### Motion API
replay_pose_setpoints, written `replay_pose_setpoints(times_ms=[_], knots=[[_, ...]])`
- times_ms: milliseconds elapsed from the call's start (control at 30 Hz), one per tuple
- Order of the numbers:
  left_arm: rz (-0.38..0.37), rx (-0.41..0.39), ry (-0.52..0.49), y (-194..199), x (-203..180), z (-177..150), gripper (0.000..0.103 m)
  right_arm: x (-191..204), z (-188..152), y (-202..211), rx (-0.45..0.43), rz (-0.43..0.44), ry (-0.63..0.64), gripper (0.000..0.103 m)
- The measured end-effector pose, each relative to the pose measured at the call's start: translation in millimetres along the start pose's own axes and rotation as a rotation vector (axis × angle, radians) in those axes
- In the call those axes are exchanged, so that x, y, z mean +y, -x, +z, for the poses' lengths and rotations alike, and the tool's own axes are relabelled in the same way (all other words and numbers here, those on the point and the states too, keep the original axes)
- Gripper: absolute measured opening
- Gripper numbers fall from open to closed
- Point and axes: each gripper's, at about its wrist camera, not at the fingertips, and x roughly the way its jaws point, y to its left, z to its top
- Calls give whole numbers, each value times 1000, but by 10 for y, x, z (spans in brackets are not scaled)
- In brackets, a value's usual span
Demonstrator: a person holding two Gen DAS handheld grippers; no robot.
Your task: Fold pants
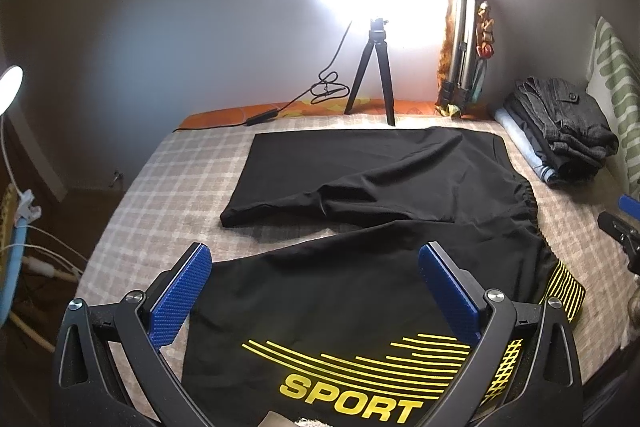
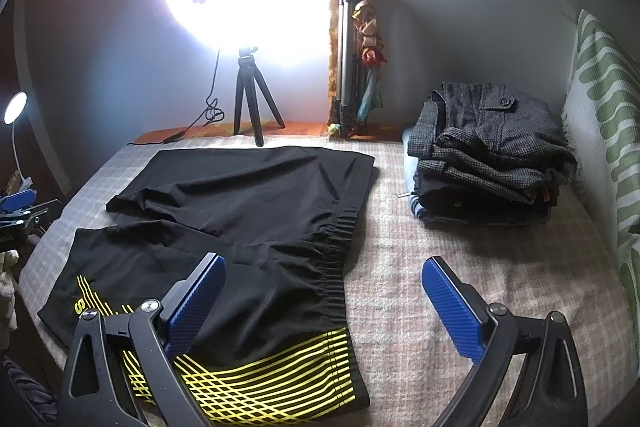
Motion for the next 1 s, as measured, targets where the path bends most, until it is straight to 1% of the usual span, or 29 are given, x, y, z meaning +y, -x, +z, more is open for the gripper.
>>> replay_pose_setpoints(times_ms=[67,100,200,267,333,400,467,500,633,700,800,900,967,1000], knots=[[-20,2,6,-49,30,-12,103,-3,2,-29,-2,18,0,100],[-39,2,18,-78,58,-16,103,-4,3,-60,1,43,2,100],[-98,23,74,-199,170,-21,103,26,20,-147,17,84,18,99],[-103,39,93,-267,216,-11,99,52,49,-199,23,87,44,97],[-93,49,95,-318,246,0,92,64,100,-260,40,94,71,94],[-86,61,96,-381,289,19,89,45,181,-340,70,123,84,89],[-87,78,111,-456,356,49,82,15,262,-407,94,145,81,84],[-90,87,120,-488,397,64,77,-13,352,-475,107,162,76,81],[-101,128,152,-653,527,169,68,-39,683,-753,141,209,102,80],[-100,139,138,-733,547,249,67,4,845,-920,156,217,144,77],[-84,150,99,-854,554,386,67,120,1067,-1239,195,237,228,77],[-93,194,70,-1066,550,557,67,241,1227,-1561,245,270,274,77],[-84,207,73,-1173,569,634,68,331,1318,-1787,274,270,300,77],[-79,225,81,-1268,583,691,72,363,1344,-1875,289,270,311,78]])
